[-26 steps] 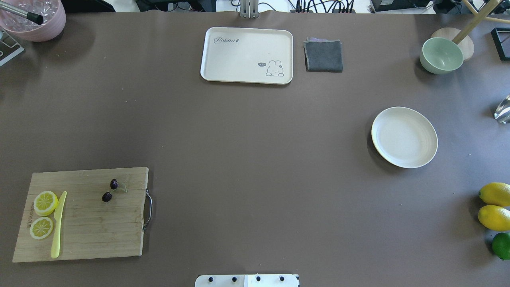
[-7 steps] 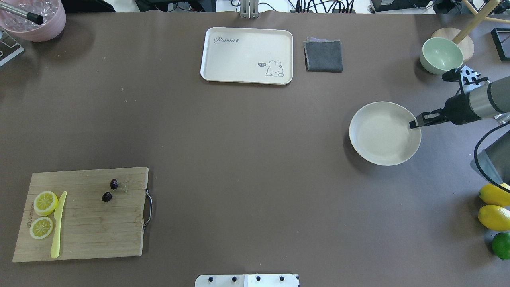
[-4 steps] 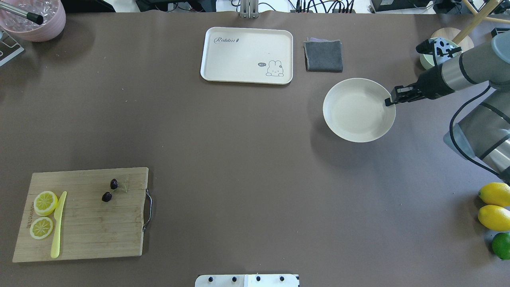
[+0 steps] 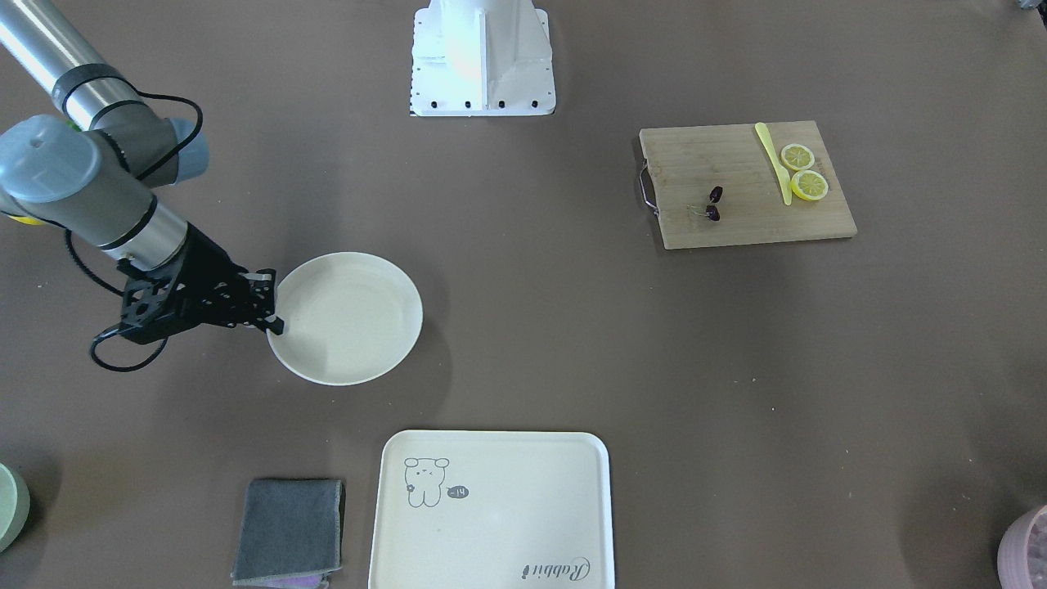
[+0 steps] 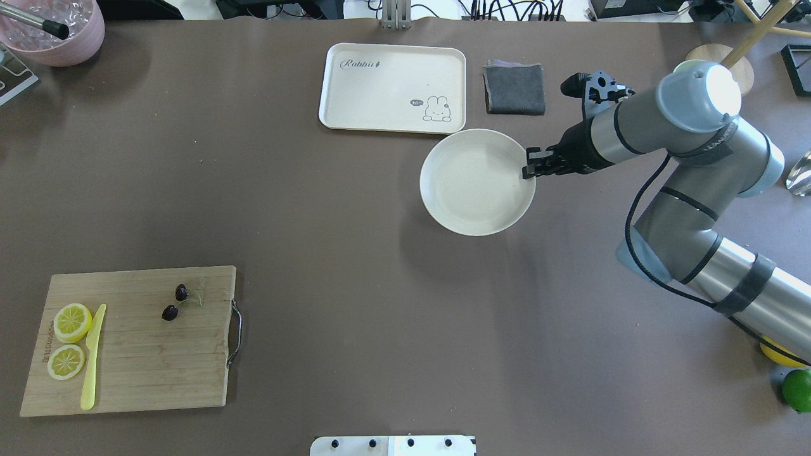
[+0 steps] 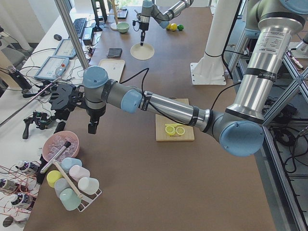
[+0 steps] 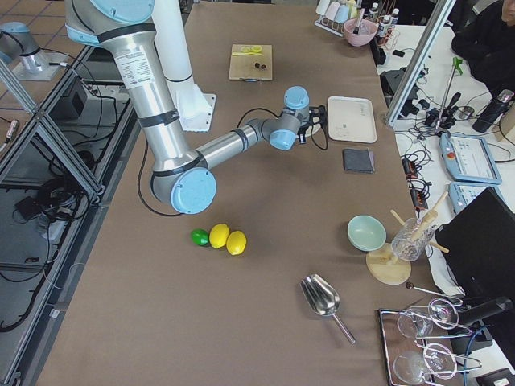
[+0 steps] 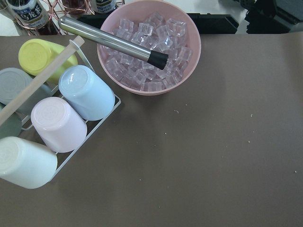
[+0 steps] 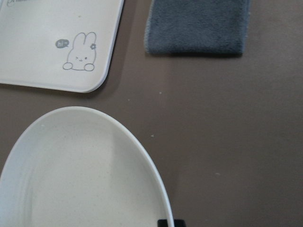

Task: Place red cherry on plate
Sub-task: 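Drag the white plate with the right gripper toward the table center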

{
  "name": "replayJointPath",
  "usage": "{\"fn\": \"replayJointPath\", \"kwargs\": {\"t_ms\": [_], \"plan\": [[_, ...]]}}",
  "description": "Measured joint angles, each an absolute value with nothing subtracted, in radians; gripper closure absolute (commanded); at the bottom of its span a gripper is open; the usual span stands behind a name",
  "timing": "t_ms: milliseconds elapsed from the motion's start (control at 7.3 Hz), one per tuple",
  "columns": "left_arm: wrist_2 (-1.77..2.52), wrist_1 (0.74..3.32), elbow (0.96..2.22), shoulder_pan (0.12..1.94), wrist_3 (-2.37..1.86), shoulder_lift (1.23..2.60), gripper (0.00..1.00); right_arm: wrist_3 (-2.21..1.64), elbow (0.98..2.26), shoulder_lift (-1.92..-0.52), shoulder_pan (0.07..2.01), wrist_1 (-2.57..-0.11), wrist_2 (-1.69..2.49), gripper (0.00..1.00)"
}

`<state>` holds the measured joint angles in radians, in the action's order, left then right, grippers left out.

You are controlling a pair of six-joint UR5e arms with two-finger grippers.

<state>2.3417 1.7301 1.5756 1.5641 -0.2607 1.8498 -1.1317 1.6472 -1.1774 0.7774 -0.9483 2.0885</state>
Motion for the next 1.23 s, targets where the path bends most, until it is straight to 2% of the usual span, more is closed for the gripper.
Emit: {"fn": "replayJointPath", "kwargs": {"t_ms": [274,548,1096,1233], "plan": [[2.336,1.82,1.55,1.554,-0.283,1.84,0.02,-1.246,1.693,-1.114,0.64,-1.014,1.949,1.0],[2.344,1.926,1.518,1.527,-0.519,1.842,0.02,-1.325,1.68,-1.074,0.56,-1.024,1.866,1.0],[2.337,2.335,1.386,1.459,-0.901,1.824,0.02,-1.372,1.55,-0.98,0.548,-1.02,1.82,1.0],[2.337,2.366,1.386,1.445,-0.953,1.821,0.02,-1.384,1.538,-0.975,0.558,-1.02,1.816,0.01]]}}
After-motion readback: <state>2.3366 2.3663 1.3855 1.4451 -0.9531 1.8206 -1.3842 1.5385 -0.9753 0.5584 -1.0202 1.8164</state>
